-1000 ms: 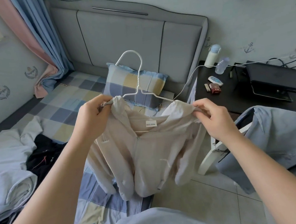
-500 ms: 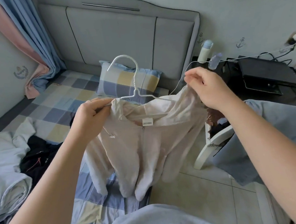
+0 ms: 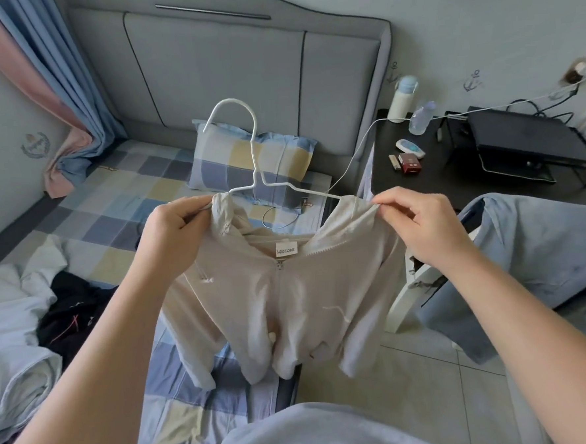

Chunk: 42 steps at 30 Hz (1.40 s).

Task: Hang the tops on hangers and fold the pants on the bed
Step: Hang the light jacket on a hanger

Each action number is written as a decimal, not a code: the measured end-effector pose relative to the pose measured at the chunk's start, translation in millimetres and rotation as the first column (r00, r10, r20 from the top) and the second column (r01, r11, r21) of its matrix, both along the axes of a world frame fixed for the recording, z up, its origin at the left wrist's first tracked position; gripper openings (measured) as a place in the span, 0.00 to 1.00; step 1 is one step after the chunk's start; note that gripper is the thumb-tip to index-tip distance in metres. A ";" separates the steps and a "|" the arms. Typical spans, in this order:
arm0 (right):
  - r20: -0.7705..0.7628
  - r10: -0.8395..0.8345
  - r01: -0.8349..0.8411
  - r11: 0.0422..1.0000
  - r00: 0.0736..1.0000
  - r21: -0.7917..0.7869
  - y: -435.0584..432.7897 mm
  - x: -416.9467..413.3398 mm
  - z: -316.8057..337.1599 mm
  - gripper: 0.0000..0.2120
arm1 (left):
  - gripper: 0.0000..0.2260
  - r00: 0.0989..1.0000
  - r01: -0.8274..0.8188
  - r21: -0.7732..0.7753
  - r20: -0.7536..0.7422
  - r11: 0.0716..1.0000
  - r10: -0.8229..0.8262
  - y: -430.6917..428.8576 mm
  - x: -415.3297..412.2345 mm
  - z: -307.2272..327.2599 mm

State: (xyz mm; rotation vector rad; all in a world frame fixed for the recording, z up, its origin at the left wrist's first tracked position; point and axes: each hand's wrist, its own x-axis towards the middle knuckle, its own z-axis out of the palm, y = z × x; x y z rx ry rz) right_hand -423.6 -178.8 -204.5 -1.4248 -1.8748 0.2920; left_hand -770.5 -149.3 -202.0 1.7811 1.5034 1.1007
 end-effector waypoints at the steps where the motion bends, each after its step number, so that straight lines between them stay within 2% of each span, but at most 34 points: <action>1: 0.040 0.004 -0.005 1.000 0.999 0.023 2.2 0.8 4.2 0.05 | 0.23 1.000 0.013 0.008 -0.016 1.000 -0.013 1.1 0.9 1.1; 3: 0.088 0.043 -0.049 0.996 0.995 0.075 5.7 3.2 19.6 0.04 | 0.22 0.996 0.050 0.041 -0.075 0.998 -0.047 4.4 2.4 -0.5; 5: 0.068 0.087 -0.094 0.989 0.994 0.113 9.0 0.4 42.4 0.05 | 0.15 0.983 0.101 0.074 -0.164 0.992 -0.088 7.7 6.4 -6.5; 7: -0.007 0.059 -0.058 0.993 0.998 0.103 16.3 -10.5 60.6 0.07 | 0.11 0.966 0.155 0.092 -0.223 0.984 -0.131 9.1 13.5 -9.9; 8: -0.079 0.013 -0.007 0.997 0.997 0.076 22.3 -17.1 65.4 0.07 | 0.11 0.965 0.183 0.086 -0.206 0.979 -0.162 10.0 17.1 -9.4; 10: -0.196 -0.094 0.082 0.994 0.976 -0.069 37.4 -24.7 63.7 0.06 | 0.16 0.971 0.205 0.092 -0.145 0.974 -0.190 11.7 21.1 -5.8; 11: -0.162 -0.137 0.107 0.978 0.977 -0.181 41.1 -26.0 60.9 0.07 | 0.19 0.976 0.196 0.096 -0.119 0.976 -0.184 12.6 21.0 -3.7; 12: -0.089 -0.142 0.112 0.953 0.986 -0.280 41.2 -24.6 57.8 0.12 | 0.22 0.980 0.181 0.093 -0.095 0.979 -0.172 14.3 19.5 -2.2; 14: -0.015 -0.019 0.011 0.911 1.000 -0.412 32.6 -21.3 54.6 0.21 | 0.24 0.985 0.164 0.093 -0.066 0.982 -0.158 16.3 16.4 -0.2; 16: -0.001 0.139 -0.121 0.859 0.990 -0.497 20.2 -26.8 51.4 0.19 | 0.18 0.985 0.163 0.095 -0.075 0.982 -0.156 19.1 16.2 -1.4; 18: 0.000 0.202 -0.170 0.825 0.979 -0.539 13.7 -35.3 40.4 0.14 | 0.12 0.986 0.153 0.072 -0.076 0.986 -0.148 22.4 19.4 -4.2; 20: -0.007 0.164 -0.146 0.853 0.986 -0.501 11.1 -44.0 31.1 0.09 | 0.08 0.990 0.127 0.063 -0.066 0.990 -0.122 25.2 24.9 -7.8; 23: -0.005 0.106 -0.099 0.901 0.994 -0.423 10.4 -50.6 31.2 0.13 | 0.07 0.992 0.094 0.090 -0.092 0.992 -0.085 29.2 36.1 -11.7; 26: 0.009 0.084 -0.073 0.906 0.996 -0.416 9.9 -49.0 38.1 0.12 | 0.06 0.997 0.057 0.135 -0.067 0.989 -0.048 33.5 53.2 -11.6; 29: -0.061 -0.001 -0.023 0.924 0.998 -0.381 5.5 -34.0 40.4 0.13 | 0.06 0.996 0.018 0.121 -0.084 0.992 -0.007 38.9 74.9 -13.9; 32: -0.130 -0.083 0.025 0.920 0.988 -0.391 -8.6 -7.3 40.4 0.12 | 0.07 0.987 0.115 0.115 -0.127 0.987 -0.100 44.5 100.8 -14.7; 36: -0.195 -0.196 0.105 0.911 0.961 -0.398 -42.1 38.7 36.9 0.06 | 0.05 0.971 0.236 0.129 -0.069 0.963 -0.229 45.2 147.9 -18.7; 39: -0.198 -0.358 0.275 0.895 0.912 -0.352 -76.7 84.3 27.6 0.03 | 0.02 0.958 0.285 0.088 -0.001 0.954 -0.286 39.9 192.3 -22.3; 42: -0.239 -0.552 0.514 0.833 0.799 -0.204 -124.7 123.8 19.2 0.06 | 0.02 0.930 0.367 0.047 0.007 0.929 -0.368 33.4 244.3 -24.9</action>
